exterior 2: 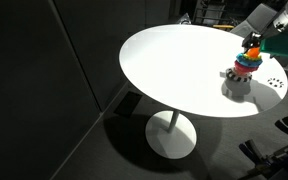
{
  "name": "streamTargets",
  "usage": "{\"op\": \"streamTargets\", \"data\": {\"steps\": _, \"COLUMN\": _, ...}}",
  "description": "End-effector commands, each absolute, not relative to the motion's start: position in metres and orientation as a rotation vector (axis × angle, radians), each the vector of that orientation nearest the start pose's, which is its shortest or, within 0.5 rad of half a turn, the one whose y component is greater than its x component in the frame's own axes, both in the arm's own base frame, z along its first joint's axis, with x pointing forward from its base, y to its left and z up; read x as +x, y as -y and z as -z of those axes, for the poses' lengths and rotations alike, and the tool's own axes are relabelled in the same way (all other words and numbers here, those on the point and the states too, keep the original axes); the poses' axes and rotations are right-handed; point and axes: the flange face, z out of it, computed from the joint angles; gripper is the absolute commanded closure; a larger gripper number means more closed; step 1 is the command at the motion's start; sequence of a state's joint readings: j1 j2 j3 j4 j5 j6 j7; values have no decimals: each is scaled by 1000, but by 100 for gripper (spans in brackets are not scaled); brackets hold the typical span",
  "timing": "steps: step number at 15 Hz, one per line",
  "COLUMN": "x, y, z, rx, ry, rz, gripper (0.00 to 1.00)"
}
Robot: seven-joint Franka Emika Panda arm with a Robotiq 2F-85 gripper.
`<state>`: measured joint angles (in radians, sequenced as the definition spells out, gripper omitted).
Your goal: Remove the green ring from the orange rod and put it on the table
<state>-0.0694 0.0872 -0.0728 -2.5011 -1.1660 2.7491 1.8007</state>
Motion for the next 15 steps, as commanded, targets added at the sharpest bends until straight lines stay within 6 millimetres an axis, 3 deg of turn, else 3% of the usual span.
{"op": "streamTargets", "data": {"steps": 1, "x": 473, "y": 33, "z": -248, "rx": -2962, "ry": -1417, "rz": 824, "gripper": 0}}
{"op": "streamTargets", "data": {"steps": 9, "x": 473, "y": 34, "z": -234, "rx": -2963, "ry": -1441, "rz": 809, "gripper": 0}}
{"op": "streamTargets", "data": {"steps": 10, "x": 473, "y": 34, "z": -234, "rx": -2964, "ry": -1443, "rz": 810, "gripper": 22}}
{"op": "streamTargets", "data": {"steps": 15, "x": 476, "y": 36, "z": -241, "rx": -2952, "ry": -1444, "rz": 831, "gripper": 55}}
